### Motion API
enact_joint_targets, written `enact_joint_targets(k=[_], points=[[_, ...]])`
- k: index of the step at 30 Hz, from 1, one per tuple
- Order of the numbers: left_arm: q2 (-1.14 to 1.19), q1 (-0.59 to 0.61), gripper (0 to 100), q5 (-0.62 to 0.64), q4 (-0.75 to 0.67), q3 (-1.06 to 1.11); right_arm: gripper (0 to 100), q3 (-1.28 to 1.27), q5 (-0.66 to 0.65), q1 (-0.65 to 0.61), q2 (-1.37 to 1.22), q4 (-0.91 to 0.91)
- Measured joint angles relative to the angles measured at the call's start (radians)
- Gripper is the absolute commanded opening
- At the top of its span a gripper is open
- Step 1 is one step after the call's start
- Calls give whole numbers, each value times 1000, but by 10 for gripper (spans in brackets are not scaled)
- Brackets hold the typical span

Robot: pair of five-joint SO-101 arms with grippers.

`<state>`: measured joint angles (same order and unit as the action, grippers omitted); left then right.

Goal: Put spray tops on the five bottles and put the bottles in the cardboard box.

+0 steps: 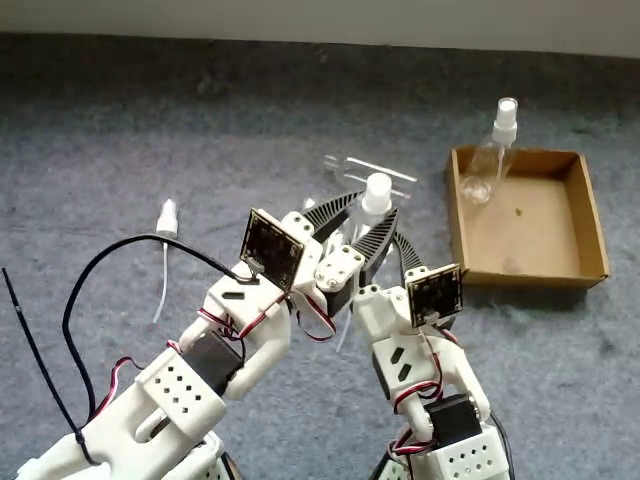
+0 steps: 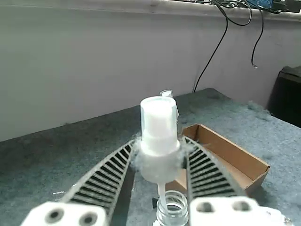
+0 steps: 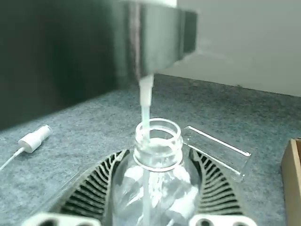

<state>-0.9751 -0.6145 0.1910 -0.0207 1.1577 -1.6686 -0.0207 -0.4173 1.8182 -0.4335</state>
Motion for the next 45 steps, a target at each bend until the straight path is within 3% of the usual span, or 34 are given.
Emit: enact_joint_targets(k=[10,20,28,45], points=[[-11,-41,5,2,-14,94,105,0,0,0,2,0],[-20,-49,7,2,-229,241,105,-2,0,18,0,-2],[-20,-49,7,2,-236,242,105,-2,-106,31,0,-2],[-26,-58,5,2,-236,247,105,-2,-118,35,0,-2]])
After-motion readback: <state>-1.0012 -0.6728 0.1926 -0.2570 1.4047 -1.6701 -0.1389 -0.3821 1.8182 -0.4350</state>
